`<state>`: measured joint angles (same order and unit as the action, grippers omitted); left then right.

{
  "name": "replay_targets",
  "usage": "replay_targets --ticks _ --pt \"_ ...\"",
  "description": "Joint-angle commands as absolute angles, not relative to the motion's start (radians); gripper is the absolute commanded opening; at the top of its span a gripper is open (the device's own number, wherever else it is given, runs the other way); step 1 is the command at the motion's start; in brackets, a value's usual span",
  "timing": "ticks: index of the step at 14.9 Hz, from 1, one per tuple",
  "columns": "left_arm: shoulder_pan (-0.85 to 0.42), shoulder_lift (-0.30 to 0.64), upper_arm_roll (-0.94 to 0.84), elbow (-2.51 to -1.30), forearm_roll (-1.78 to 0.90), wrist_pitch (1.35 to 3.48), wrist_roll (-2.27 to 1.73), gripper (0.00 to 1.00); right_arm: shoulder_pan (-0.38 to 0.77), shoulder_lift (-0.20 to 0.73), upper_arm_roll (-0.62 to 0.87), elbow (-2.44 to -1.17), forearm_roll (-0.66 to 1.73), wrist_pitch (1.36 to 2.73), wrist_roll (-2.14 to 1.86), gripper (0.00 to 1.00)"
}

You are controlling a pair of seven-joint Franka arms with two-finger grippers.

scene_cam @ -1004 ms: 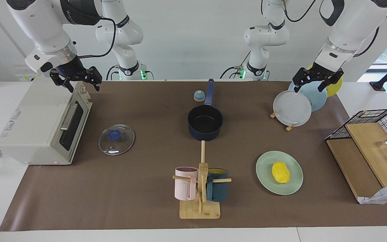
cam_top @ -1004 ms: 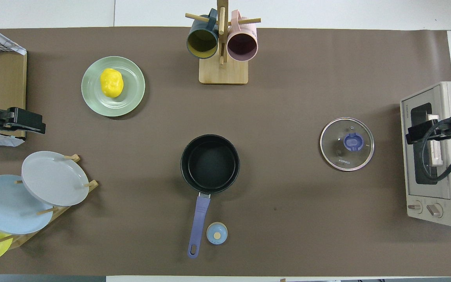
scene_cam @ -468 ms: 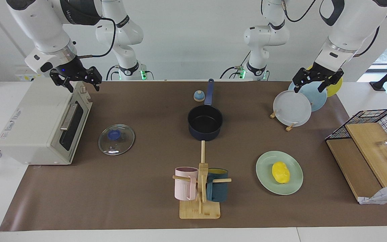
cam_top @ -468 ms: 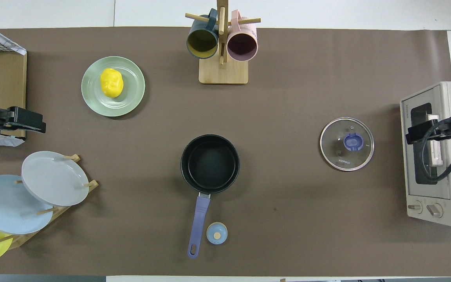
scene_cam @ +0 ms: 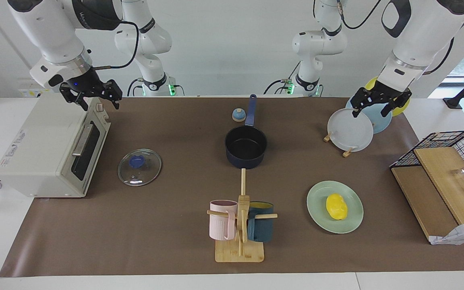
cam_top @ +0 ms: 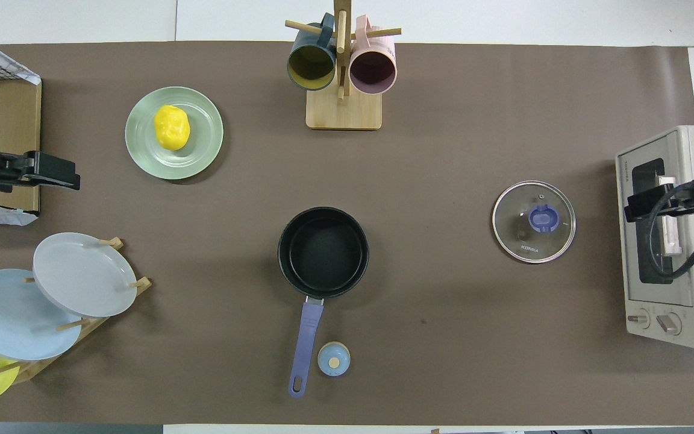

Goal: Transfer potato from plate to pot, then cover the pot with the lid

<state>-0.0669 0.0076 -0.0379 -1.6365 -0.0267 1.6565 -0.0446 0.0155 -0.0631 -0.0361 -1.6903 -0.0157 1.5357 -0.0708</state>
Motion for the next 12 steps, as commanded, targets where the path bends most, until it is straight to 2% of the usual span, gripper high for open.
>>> replay_targets --ticks 1,5,9,12 --pt "-0.086 0.104 -0.028 -1.626 -0.049 1.730 -0.051 1.00 0.015 -0.069 -0.038 -1.698 -0.012 1.540 -0.060 1.00" --pt "-0.087 0.280 -0.037 -1.534 -0.052 1.810 -0.055 1.00 0.015 -0.069 -0.038 -1.698 -0.012 1.540 -0.060 1.00" --pt "-0.104 0.383 -0.037 -1.511 -0.052 1.934 -0.057 1.00 0.015 -0.069 -0.038 -1.700 -0.012 1.540 -0.060 1.00" --pt "-0.143 0.495 -0.032 -1.433 -0.048 1.982 -0.060 1.00 0.026 -0.072 -0.035 -1.700 -0.012 1.514 -0.057 1.00"
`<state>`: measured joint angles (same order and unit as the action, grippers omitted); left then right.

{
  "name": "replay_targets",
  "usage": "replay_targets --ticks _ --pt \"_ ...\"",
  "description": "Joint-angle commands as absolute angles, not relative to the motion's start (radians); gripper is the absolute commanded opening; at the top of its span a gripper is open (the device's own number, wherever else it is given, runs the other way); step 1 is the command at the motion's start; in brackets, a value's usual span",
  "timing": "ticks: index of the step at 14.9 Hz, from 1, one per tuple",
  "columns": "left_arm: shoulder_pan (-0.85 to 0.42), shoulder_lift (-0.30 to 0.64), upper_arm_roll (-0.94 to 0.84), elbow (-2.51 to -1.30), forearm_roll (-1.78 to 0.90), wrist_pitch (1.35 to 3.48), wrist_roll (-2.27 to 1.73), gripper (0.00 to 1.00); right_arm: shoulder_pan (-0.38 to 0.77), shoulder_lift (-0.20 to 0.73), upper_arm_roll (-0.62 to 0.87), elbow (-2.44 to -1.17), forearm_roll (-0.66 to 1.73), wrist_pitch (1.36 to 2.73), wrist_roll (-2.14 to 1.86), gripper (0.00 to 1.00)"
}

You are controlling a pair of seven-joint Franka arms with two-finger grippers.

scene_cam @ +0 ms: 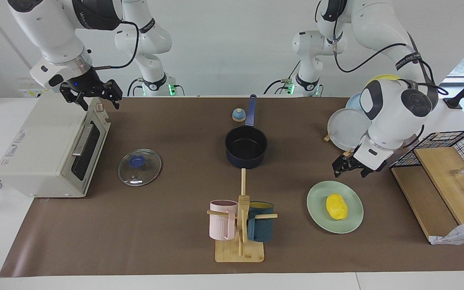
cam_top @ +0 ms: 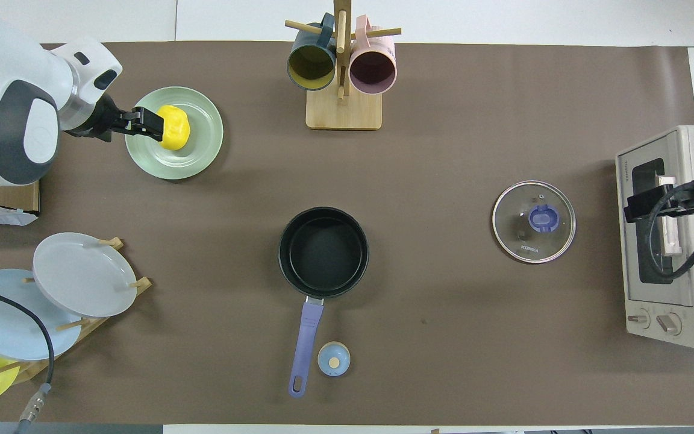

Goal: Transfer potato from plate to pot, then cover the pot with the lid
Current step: 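Reach the left gripper to the potato while the right gripper reaches the lid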

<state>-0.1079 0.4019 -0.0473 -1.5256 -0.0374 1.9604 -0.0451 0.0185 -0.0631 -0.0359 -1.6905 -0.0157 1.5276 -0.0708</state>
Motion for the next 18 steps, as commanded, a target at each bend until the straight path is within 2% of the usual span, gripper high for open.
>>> replay_targets --ticks 1,5,10,18 --pt "-0.149 0.540 -0.031 -1.404 -0.041 1.994 -0.063 1.00 0.025 -0.071 -0.034 -1.700 -0.012 1.525 -0.057 1.00" --pt "-0.163 0.610 -0.026 -1.391 0.046 2.055 -0.061 1.00 0.028 -0.071 -0.029 -1.715 -0.012 1.583 -0.063 1.00" --pt "-0.155 0.615 -0.026 -1.399 0.115 2.077 -0.061 1.00 0.031 -0.058 -0.023 -1.779 -0.011 1.706 -0.064 1.00" --pt "-0.150 0.618 -0.026 -1.468 0.114 2.209 -0.063 1.00 0.057 0.081 -0.023 -1.813 -0.009 1.897 -0.060 1.00"
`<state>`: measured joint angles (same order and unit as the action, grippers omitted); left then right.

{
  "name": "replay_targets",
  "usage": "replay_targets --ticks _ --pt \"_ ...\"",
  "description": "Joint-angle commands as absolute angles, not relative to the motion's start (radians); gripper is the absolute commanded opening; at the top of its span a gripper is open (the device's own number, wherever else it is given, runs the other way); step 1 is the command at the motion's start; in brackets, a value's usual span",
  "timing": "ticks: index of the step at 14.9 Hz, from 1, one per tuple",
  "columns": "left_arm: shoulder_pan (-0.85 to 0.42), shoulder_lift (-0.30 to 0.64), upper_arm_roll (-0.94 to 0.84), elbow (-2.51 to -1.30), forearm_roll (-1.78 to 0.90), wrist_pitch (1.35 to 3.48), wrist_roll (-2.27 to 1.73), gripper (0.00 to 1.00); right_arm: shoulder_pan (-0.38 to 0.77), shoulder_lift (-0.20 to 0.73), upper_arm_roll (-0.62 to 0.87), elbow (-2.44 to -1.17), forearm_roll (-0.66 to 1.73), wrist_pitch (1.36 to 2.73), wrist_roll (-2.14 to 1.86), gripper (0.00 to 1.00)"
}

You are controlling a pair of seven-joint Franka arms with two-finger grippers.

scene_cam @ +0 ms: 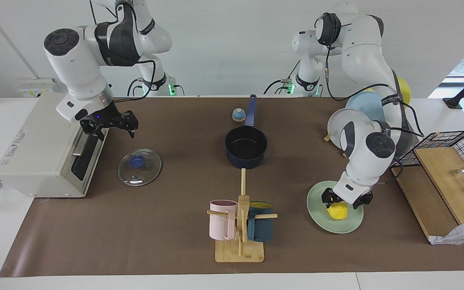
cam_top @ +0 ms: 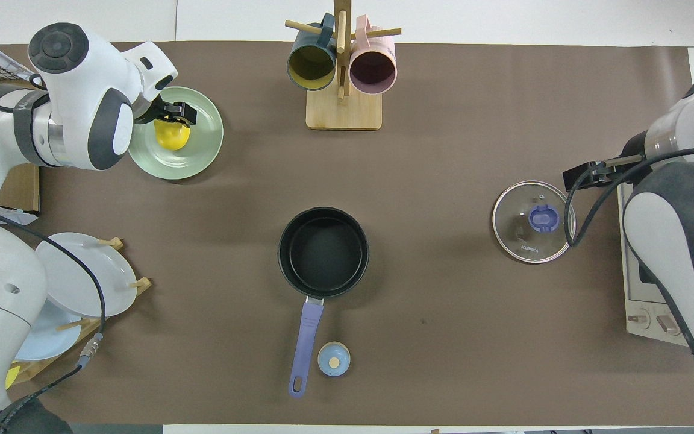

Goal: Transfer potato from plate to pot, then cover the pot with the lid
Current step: 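Grasp the potato with the left gripper while the right gripper grasps the lid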

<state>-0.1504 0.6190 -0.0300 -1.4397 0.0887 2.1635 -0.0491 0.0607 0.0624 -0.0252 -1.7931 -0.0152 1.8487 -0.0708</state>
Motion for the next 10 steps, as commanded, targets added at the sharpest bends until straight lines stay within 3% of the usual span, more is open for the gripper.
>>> replay_targets --ticks 1,8,10 --pt "-0.150 0.618 -0.026 -1.471 0.114 2.220 -0.063 1.00 0.057 0.087 -0.023 -1.837 -0.009 1.931 -0.060 1.00" --pt "-0.153 0.615 -0.026 -1.503 0.114 2.246 -0.066 1.00 0.057 0.101 -0.021 -2.025 -0.008 2.167 -0.058 1.00" --pt "-0.152 0.614 -0.026 -1.499 0.114 2.238 -0.066 0.79 0.057 0.091 -0.023 -2.081 -0.006 2.207 -0.058 1.00"
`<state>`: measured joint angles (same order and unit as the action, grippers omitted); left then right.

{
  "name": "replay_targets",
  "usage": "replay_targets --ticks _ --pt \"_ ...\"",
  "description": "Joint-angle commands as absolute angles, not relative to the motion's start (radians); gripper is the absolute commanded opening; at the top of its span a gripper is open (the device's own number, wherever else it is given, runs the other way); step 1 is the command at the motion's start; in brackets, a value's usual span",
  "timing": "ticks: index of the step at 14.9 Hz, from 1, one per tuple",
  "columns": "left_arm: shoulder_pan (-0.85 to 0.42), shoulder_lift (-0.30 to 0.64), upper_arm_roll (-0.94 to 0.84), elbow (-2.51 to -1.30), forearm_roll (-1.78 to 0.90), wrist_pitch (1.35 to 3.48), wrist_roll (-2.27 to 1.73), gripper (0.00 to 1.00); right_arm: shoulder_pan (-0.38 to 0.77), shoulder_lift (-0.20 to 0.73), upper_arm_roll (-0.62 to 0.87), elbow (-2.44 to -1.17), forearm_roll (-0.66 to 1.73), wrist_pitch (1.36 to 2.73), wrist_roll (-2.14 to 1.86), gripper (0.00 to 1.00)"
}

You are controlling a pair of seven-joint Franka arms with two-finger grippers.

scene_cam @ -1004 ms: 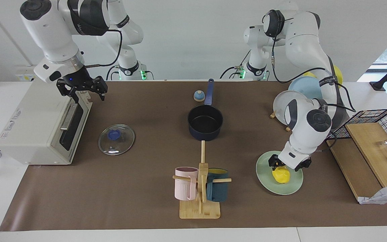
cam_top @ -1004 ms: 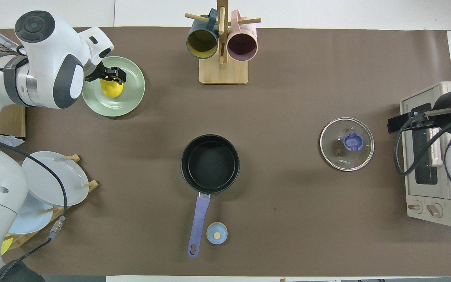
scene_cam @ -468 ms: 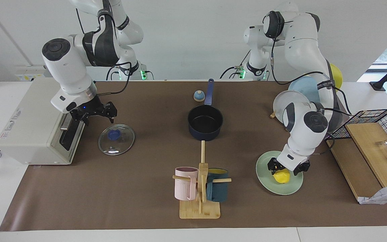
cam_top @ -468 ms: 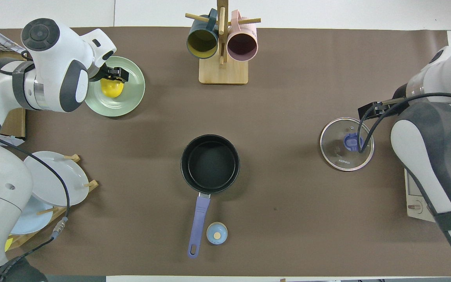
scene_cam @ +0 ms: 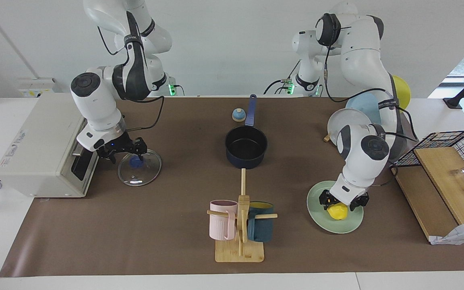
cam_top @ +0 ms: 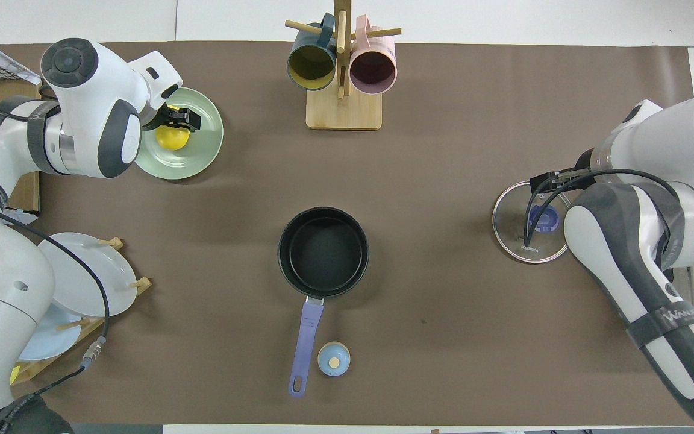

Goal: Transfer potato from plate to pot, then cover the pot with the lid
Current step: 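Grasp the potato with the left gripper while the right gripper grasps the lid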

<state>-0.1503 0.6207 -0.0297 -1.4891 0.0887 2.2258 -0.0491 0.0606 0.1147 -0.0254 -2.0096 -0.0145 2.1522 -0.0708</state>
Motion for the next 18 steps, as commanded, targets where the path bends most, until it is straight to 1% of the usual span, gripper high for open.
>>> replay_targets --ticks 1,3,4,6,7,10,13,14,15,16,18 --pt "-0.152 0.614 -0.026 -1.499 0.114 2.238 -0.066 0.61 0.055 0.089 -0.023 -2.110 -0.005 2.242 -0.060 1.00" --pt "-0.150 0.614 -0.026 -1.499 0.114 2.237 -0.063 0.16 0.055 0.089 -0.023 -2.157 -0.005 2.273 -0.064 1.00" --pt "-0.150 0.612 -0.026 -1.494 0.114 2.226 -0.063 0.00 0.054 0.089 -0.023 -2.180 -0.005 2.299 -0.066 1.00" --pt "-0.150 0.601 -0.026 -1.474 0.106 2.180 -0.061 0.00 0.055 0.089 -0.023 -2.209 -0.005 2.319 -0.066 1.00" --pt "-0.150 0.571 -0.026 -1.473 0.097 2.143 -0.066 0.00 0.055 0.089 -0.023 -2.218 -0.005 2.321 -0.067 1.00" --pt "-0.153 0.410 -0.026 -1.488 -0.024 1.981 -0.071 0.00 0.054 0.101 -0.023 -2.233 -0.003 2.332 -0.110 1.00" --pt "-0.199 0.277 -0.035 -1.515 -0.038 1.815 -0.182 0.00 0.052 0.101 -0.023 -2.235 -0.003 2.342 -0.124 1.00" --pt "-0.222 0.232 -0.037 -1.540 -0.043 1.780 -0.207 0.00 0.052 0.101 -0.023 -2.235 -0.005 2.344 -0.126 1.00" --pt "-0.254 0.183 -0.037 -1.584 -0.055 1.754 -0.242 0.00 0.052 0.101 -0.023 -2.235 -0.005 2.345 -0.126 0.95" --pt "-0.293 0.140 -0.037 -1.635 -0.064 1.756 -0.282 0.00 0.051 0.101 -0.023 -2.235 -0.003 2.344 -0.127 0.93" --pt "-0.378 0.091 -0.037 -1.707 -0.066 1.785 -0.368 0.00 0.049 0.101 -0.023 -2.237 -0.005 2.344 -0.130 0.90"
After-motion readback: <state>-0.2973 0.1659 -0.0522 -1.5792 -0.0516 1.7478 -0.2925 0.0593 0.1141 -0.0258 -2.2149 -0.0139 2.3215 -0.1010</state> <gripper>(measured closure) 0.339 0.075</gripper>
